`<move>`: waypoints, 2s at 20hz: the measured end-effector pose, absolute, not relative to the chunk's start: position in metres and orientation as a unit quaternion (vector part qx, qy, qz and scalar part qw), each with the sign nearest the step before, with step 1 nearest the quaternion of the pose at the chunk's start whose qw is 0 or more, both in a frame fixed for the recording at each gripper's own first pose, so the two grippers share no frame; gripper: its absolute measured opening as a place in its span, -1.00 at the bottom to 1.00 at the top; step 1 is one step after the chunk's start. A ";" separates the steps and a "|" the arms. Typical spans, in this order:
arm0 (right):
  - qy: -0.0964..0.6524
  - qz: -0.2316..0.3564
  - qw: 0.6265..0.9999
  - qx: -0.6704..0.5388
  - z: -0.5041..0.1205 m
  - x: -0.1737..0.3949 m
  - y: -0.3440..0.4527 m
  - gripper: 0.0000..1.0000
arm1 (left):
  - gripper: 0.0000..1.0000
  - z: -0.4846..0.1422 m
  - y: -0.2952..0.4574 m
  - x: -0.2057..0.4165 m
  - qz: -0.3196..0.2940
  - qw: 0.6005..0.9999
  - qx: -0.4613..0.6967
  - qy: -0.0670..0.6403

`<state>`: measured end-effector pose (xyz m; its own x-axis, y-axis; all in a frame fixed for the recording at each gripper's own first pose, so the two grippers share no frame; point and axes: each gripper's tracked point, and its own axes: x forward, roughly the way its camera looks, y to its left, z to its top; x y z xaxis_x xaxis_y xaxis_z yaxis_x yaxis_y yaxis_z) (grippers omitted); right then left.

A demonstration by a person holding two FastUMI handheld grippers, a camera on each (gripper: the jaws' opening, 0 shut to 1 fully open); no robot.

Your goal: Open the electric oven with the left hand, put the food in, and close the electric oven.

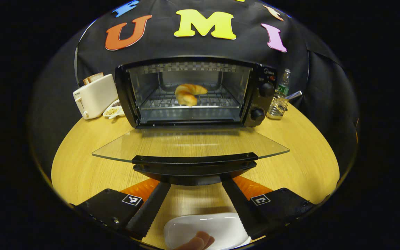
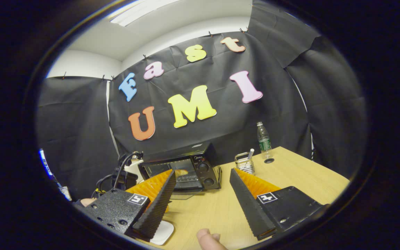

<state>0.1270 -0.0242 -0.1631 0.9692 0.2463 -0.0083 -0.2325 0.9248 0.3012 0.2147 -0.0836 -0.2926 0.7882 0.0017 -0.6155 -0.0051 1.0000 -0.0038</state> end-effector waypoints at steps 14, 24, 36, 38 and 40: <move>0.037 0.101 0.983 0.147 -0.161 0.106 -0.036 0.89 | 0.96 -0.189 -0.063 0.308 0.012 0.974 0.010 0.228; 0.030 0.067 0.995 0.067 -0.122 0.071 -0.027 0.89 | 0.94 -0.107 -0.072 0.151 -0.007 0.995 0.043 0.094; -0.012 0.045 0.999 0.017 -0.067 -0.001 -0.004 0.93 | 0.94 -0.052 -0.048 -0.011 0.013 1.000 0.018 -0.021; -0.012 0.041 0.999 0.020 -0.069 -0.013 -0.002 0.96 | 0.94 -0.055 -0.045 -0.028 0.003 1.000 0.017 -0.022; -0.005 0.041 0.999 0.019 -0.075 -0.024 0.001 0.99 | 0.94 -0.056 -0.038 -0.039 0.008 1.000 0.021 -0.022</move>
